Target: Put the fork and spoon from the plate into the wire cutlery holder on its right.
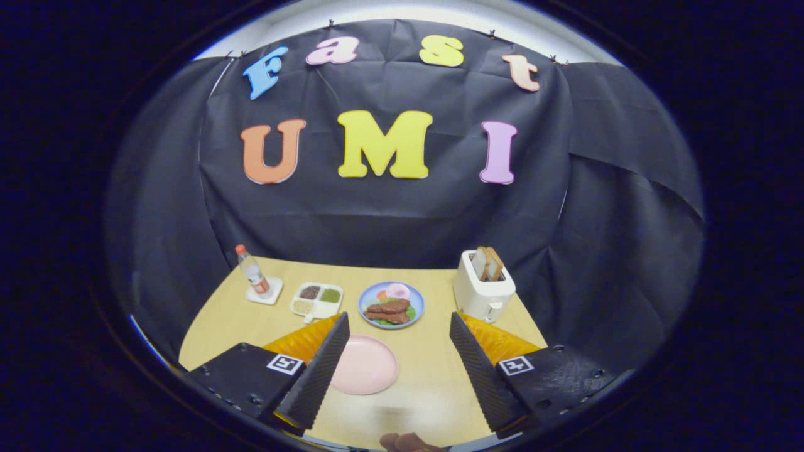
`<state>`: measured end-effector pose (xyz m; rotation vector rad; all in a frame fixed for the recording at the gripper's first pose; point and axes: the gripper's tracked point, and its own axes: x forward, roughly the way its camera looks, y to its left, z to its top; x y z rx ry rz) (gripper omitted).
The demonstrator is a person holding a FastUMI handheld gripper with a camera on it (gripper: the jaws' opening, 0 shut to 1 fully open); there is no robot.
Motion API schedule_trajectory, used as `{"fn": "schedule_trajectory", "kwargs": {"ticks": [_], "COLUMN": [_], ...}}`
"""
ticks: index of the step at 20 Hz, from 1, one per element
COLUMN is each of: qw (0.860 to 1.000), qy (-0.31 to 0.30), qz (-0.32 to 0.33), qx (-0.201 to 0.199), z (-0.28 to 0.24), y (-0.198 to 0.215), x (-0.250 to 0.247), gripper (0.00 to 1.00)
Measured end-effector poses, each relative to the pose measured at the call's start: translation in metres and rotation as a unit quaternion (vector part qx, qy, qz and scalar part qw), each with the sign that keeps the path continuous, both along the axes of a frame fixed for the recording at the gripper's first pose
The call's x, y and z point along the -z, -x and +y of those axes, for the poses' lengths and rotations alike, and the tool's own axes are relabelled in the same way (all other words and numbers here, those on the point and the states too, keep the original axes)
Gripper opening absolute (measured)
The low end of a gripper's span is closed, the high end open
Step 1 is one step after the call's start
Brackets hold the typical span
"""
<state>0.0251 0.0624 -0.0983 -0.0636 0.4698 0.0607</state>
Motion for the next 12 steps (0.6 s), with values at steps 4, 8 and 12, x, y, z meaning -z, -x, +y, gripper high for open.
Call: {"fn": "schedule_trajectory", "kwargs": {"ticks": [4, 8, 12], "qw": [0.994, 0.981, 0.976], "qy": [0.008, 0.023, 0.017], "qz": [-0.104, -0.194, -0.215], "qx": [0.002, -0.007, -0.005], "z": [0.014, 0.029, 0.03], "y": [0.017, 0.041, 0.053], "x": [-0.052, -0.092, -0.101], "gripper": [0.97, 0.96, 0.96]}}
